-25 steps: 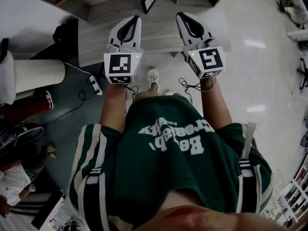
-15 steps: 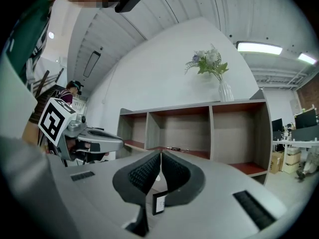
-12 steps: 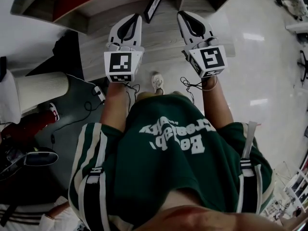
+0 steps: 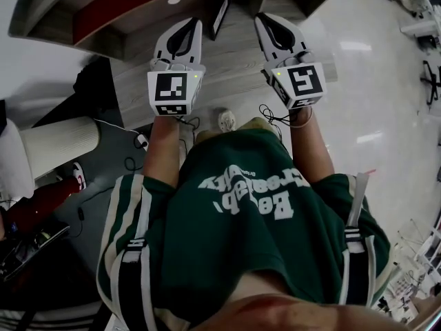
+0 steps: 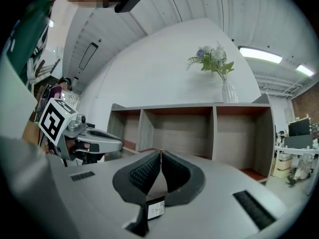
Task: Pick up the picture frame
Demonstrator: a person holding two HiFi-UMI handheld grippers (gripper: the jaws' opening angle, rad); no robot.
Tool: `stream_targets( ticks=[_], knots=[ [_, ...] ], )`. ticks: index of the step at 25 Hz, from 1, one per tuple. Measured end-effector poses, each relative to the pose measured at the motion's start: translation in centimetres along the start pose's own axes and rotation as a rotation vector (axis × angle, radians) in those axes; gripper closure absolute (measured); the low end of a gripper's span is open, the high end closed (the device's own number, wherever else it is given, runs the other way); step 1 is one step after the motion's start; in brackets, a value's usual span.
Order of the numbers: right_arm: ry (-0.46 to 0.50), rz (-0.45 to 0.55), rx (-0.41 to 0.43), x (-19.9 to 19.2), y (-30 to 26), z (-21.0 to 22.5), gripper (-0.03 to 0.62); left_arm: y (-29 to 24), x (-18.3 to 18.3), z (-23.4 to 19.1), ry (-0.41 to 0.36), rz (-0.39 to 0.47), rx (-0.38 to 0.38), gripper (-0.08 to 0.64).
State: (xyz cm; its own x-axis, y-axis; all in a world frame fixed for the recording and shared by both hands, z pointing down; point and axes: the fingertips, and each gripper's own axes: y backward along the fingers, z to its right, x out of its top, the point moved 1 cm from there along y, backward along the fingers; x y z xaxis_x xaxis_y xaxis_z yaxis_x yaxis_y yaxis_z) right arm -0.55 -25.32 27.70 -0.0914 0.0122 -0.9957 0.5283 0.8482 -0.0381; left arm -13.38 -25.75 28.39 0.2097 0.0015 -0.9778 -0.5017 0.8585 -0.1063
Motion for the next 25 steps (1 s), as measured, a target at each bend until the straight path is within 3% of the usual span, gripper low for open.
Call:
stream_targets(
  ticks=[3, 9, 17, 22, 25],
  knots=[
    [-0.003, -0.049, -0.026, -0.3, -0.4, 0.0, 0.558, -0.4, -0.4, -0.6, 0.005, 0.002, -0.013, 0.543],
    [0.011, -0.025, -0.020, -1.7, -2.0, -0.7, 0.558, -1.1, -2.2, -1.8, 0.021, 0.000, -0.029, 0.543],
    [-0.025, -0.087, -0.041, -1.4, -1.8, 0.5, 0.558, -1.9, -1.5, -1.6, 0.031, -0.019, -0.033, 0.543],
    [-0.035, 0.016, 0.002, -1.1, -2.4, 1.4, 0.558, -2.6, -1.5, -1.0, 0.040, -0.031, -0.017, 0.543],
    [-0.023, 0.021, 0.023, -0.9, -3.3, 1.6, 0.558, -3.2, -1.8, -1.2, 0.028, -0.045, -0.005, 0.543]
  ],
)
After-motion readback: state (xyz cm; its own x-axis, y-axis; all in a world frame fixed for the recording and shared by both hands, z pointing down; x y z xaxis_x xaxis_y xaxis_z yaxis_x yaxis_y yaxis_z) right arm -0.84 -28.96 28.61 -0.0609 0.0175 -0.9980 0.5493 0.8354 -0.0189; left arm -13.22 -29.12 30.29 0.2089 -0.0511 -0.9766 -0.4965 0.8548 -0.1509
